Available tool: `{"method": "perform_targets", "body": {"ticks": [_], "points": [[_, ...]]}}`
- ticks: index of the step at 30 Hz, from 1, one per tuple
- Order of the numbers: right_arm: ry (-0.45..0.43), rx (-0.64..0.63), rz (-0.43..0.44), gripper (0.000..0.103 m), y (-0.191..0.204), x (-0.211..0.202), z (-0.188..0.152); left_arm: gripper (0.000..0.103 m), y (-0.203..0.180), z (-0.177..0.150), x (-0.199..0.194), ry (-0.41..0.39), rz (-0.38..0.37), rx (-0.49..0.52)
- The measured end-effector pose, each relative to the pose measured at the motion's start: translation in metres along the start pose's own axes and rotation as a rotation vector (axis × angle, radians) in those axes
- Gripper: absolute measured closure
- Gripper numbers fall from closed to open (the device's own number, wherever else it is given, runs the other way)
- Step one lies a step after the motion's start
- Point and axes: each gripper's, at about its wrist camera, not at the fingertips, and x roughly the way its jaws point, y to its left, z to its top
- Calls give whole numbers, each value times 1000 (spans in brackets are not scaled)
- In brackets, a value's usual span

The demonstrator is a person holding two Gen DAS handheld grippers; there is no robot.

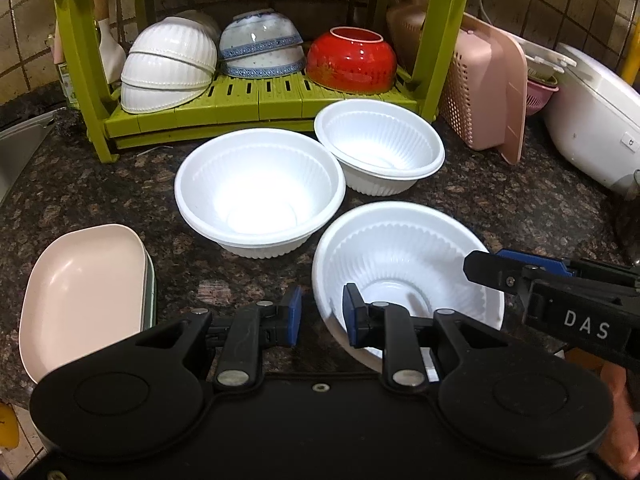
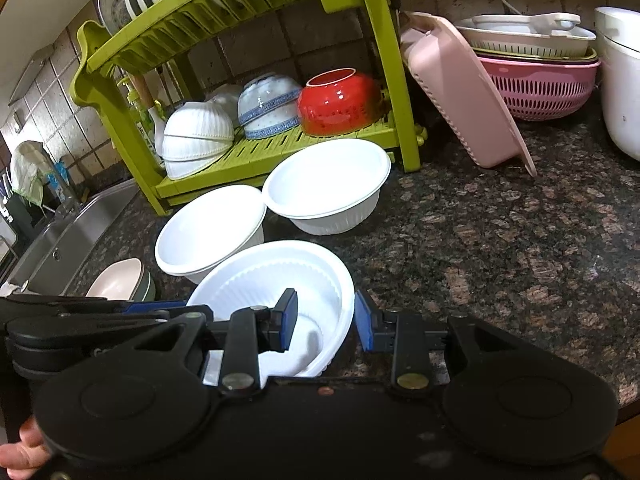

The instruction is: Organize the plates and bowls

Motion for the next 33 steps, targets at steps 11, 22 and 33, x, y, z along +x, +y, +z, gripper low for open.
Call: {"method": "perform_targets", "body": {"ticks": [11, 22, 33], "points": [[-9, -2, -8, 69, 1, 0, 0, 70, 3, 0, 0, 1, 2, 10], [-22, 8, -8, 69, 0, -2, 1, 70, 8, 0, -10, -23, -6, 14], [-38, 16, -5, 69, 0, -3, 3, 70, 21, 3, -26, -70, -12, 8]]}}
